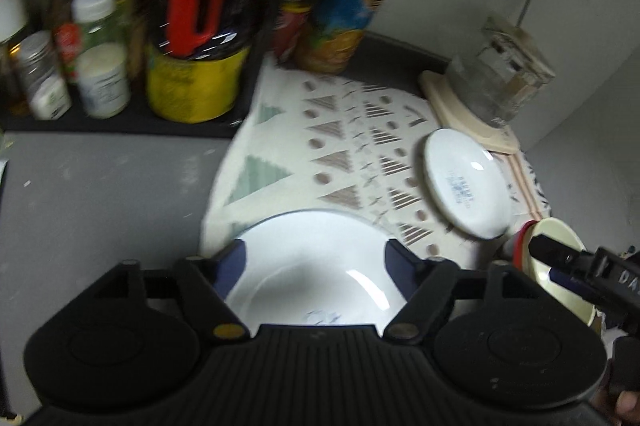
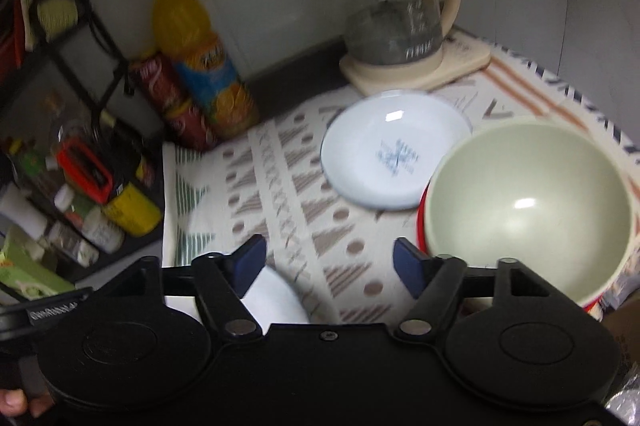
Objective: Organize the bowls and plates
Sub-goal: 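Move both grippers to the small 'Bakery' plate and close on its rim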
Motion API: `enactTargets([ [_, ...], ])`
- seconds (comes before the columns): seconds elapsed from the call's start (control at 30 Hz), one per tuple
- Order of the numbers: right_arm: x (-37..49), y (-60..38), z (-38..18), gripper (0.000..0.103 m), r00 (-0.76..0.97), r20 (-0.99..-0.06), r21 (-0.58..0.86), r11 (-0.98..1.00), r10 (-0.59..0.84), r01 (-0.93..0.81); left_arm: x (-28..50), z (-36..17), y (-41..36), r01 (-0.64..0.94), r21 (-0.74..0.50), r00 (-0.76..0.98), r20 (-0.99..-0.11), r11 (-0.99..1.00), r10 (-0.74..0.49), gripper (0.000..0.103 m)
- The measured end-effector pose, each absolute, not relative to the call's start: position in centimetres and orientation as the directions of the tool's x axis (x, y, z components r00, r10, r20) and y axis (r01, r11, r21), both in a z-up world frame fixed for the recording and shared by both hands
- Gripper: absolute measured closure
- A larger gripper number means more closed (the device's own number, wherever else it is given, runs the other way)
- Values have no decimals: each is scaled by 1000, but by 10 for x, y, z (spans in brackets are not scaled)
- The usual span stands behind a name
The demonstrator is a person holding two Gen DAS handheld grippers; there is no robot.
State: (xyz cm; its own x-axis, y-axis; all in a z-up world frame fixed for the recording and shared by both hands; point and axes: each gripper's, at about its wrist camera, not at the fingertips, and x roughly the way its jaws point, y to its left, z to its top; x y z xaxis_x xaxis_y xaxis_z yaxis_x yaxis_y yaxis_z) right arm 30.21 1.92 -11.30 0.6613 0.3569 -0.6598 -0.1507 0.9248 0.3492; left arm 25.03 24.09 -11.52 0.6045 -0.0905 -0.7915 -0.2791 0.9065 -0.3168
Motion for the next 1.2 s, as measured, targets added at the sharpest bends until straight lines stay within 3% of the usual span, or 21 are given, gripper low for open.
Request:
enactTargets([
  [0.03,304,16,-109,21,667,-655,347,926,355,-152,254,-113,236,-270,-321,607,-789,908,-98,24],
  [0.17,316,2,-93,14,690,-632,339,927,352,-163,270,-110,220,-251,-330,609,-784,910,-116,23],
  [0.3,333,-13,-83,0,696,-624,345,924,355,-162,285,-110,205,-253,-329,603,-789,910,-117,21],
  [0.57,389,-49,-82,0,661,-660,330,928,357,-171,317,-112,180,-326,-361,605,-790,874,-100,21],
  [0.87,458,-84,-102,16,550,-727,353,911,410,-214,357,-132,150,-396,-399,603,-792,827,-94,25],
  [1.2,525,-102,-146,40,376,-810,375,891,449,-256,390,-173,129,-496,-455,570,-813,740,-118,61],
])
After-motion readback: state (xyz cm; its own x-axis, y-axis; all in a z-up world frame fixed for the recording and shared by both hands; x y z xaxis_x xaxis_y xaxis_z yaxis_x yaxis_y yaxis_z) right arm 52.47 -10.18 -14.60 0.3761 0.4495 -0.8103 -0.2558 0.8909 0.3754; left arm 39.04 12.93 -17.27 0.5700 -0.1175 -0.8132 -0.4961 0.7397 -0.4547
